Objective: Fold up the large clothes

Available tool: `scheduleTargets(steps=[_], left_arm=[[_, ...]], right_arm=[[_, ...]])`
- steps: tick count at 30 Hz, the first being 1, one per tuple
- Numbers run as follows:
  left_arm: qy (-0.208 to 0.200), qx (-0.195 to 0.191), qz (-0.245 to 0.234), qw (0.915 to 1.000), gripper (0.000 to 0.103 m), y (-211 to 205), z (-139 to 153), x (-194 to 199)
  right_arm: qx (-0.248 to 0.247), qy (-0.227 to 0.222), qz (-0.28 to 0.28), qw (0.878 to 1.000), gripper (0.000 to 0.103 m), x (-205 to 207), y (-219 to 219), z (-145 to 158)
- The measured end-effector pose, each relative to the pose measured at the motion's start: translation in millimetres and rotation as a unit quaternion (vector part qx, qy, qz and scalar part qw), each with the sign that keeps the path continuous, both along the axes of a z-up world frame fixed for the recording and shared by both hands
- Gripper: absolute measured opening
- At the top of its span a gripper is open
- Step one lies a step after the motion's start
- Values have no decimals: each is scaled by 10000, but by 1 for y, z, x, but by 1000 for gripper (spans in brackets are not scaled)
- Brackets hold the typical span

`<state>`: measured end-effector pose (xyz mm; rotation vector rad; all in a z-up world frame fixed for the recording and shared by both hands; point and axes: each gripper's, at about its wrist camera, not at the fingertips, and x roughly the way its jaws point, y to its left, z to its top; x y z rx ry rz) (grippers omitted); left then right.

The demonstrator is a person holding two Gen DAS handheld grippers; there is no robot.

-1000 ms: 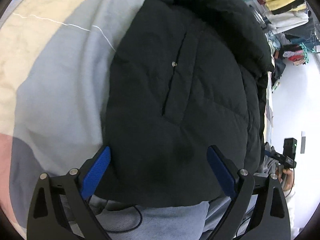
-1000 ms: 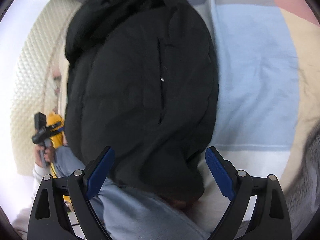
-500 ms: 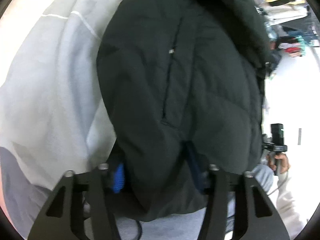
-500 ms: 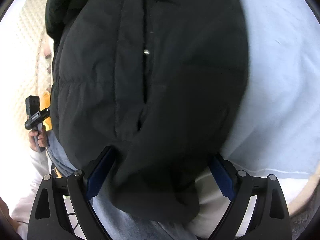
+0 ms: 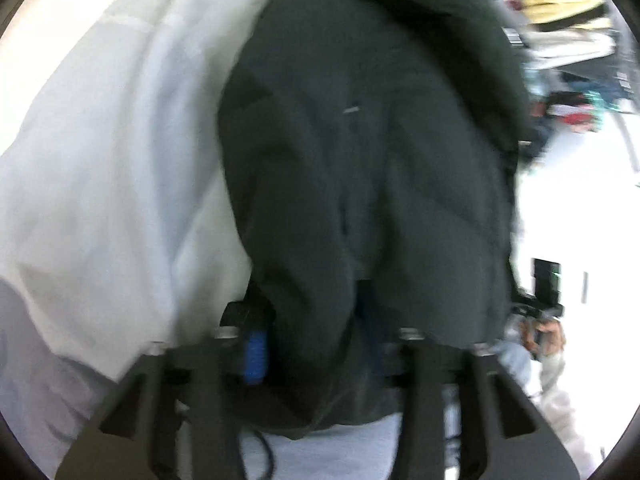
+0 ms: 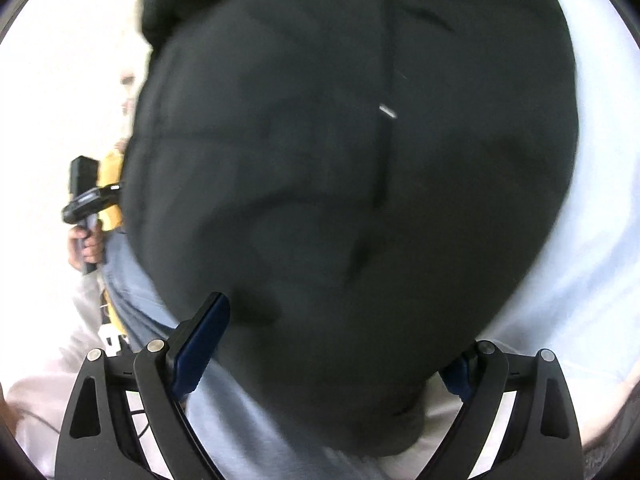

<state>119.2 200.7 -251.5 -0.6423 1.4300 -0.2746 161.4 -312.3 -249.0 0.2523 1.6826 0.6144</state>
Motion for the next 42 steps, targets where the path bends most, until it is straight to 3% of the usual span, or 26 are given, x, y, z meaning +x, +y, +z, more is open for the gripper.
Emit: scheduleTargets(steps=[1,2,5,9,14,17,19,20,22,24,28,33,37,42], left_arm=[[47,122,-9,9999,74,0,0,0],[76,249,-39,9997,77,-1,0,1],[136,387,-159,9990,78,-5,-2,2],[153,193,-263,9994,77,-7,-5,5],[-94,157,-587,9981,68,-18,2,5],[-185,229,-663,9974,57,-26,5,4],[-243,268,-637,9973,49,-29,6,3],[-292,225,-614,9974,37,-31,9,4],[-586,-177,-353,9975,20,-24,18,4],[-797,-473,-72,9957,13,-15,27,2],[-1331,-727,16,9884,9,-15,64,-4],[-2019,-911,213,9749,7,-5,132,-17],[-2364,-1125,407,9643,7,-2,168,-42],[-2724,-1254,599,9521,7,-13,192,-87]], right_arm=[[-42,121,-54,9999,93,2,0,-6],[-32,231,-95,9997,93,2,-4,-10],[-40,291,141,9995,99,3,3,-14],[92,88,867,9962,100,-2,30,-4],[347,-187,1593,9864,100,-12,63,13],[98,-268,1611,9865,90,-10,77,13],[-10,-342,1587,9867,63,-8,75,14],[-29,-426,1565,9868,54,-8,75,18],[128,-774,1359,9876,24,-6,75,39],[228,-1169,1178,9859,13,1,79,60],[296,-2124,829,9732,9,-3,73,123],[613,-3012,276,9512,8,-26,57,185],[990,-3483,-148,9320,7,-55,28,218],[1379,-3693,-660,9166,7,-100,-6,235]])
